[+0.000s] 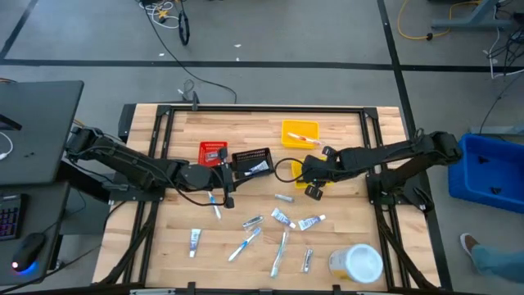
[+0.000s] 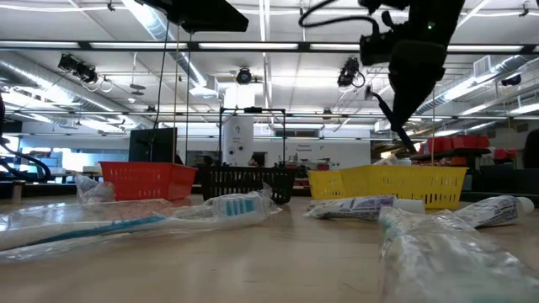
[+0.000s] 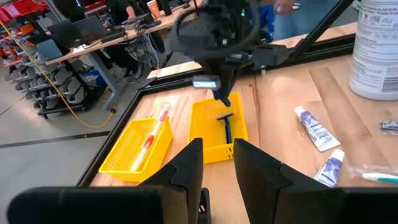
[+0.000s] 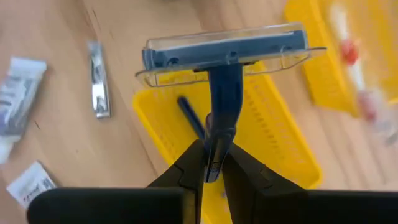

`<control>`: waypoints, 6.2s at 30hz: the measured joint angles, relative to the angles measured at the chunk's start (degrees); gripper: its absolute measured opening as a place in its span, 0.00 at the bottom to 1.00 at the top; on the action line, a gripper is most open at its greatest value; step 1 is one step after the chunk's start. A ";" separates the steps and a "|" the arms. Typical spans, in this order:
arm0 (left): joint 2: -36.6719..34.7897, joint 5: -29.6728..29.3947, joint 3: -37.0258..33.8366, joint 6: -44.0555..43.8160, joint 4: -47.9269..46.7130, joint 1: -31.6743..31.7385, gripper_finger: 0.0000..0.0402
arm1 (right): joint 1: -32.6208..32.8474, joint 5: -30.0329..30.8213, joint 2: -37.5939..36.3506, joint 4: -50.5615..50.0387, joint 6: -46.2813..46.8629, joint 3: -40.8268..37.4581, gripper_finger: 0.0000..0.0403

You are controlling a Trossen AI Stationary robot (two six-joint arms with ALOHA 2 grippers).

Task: Pick & Place Travel size toiletries
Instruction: Put the blue razor into the bottom yellow bin, then put the silver nail cutter into the red bin

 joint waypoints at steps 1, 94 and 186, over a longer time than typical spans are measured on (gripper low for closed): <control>0.00 -0.01 0.00 0.36 0.08 0.00 0.24 | -0.39 -0.54 0.41 -0.98 0.04 0.00 0.12; 9.47 13.51 -4.91 -20.23 -1.76 -5.85 0.32 | 6.57 -11.55 13.61 38.46 -15.50 3.39 0.52; 5.00 16.79 -11.23 -12.63 -39.21 27.19 0.17 | 6.40 -10.55 13.61 43.03 -15.50 3.34 0.35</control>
